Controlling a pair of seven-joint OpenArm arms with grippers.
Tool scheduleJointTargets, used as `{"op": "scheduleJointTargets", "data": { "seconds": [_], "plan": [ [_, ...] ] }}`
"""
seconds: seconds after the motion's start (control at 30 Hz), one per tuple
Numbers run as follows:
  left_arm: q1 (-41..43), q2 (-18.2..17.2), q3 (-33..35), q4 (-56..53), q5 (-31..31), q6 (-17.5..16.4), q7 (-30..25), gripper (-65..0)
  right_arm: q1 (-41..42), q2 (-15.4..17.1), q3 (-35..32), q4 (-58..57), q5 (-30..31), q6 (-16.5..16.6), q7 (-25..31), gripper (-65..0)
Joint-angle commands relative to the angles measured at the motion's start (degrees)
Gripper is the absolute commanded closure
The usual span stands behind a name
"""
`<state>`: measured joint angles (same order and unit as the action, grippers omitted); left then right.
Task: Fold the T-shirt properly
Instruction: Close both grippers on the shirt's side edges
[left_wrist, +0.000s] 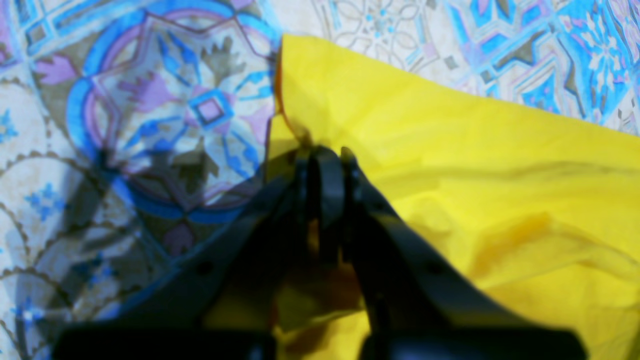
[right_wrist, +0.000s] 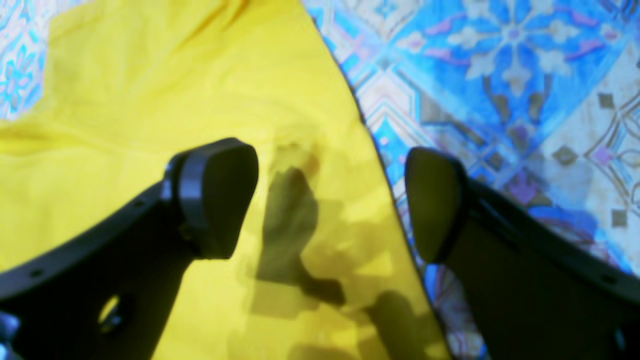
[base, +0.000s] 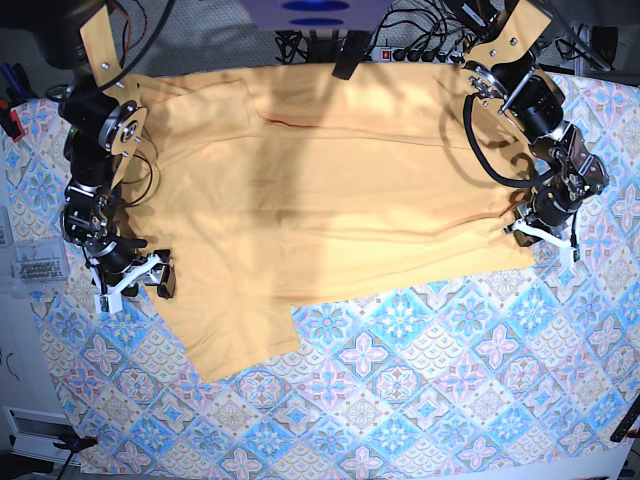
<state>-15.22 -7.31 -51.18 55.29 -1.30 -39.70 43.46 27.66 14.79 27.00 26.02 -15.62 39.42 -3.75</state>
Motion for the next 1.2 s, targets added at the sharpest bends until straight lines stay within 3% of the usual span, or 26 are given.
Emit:
{"op": "scheduleJointTargets", "data": {
  "seconds": [0.0,0.17,0.57,0.67,0.97,1.17],
  "plan": [
    [-1.08,-0.73,0.06,0.84,-0.77,-0.3,-1.04,0.0,1.39,0.99,-0.15,0.57,0.89,0.58,1.24,-47.1],
    [-1.0,-0.64,0.06,0.84,-0.77,-0.3,-1.04,0.0,0.87,0.99,-0.24,0.48,0.8,0.58,0.89,-44.0],
    [-0.91,-0.64,0.06,0.84,-0.77,-0.3,-1.04,0.0,-2.65,0.82,-0.32,-1.63,0.72,0.58,1.33,-18.2],
    [-0.91,-0.64,0.06,0.84,-0.77,-0.3,-1.04,0.0,-3.26,0.73,-0.32,-1.63,0.72,0.58,1.33,-14.7],
    [-1.0,-0.64,0.06,0.84,-0.77,-0.3,-1.04,0.0,-3.44,0.73,0.03,3.03,1.07,0.58,2.39,-11.3],
    [-1.17,-0.64,0.06,0.84,-0.77,-0.3,-1.04,0.0,-4.32,0.73,5.22,6.02,0.89,0.58,4.85,-21.7]
  ]
}}
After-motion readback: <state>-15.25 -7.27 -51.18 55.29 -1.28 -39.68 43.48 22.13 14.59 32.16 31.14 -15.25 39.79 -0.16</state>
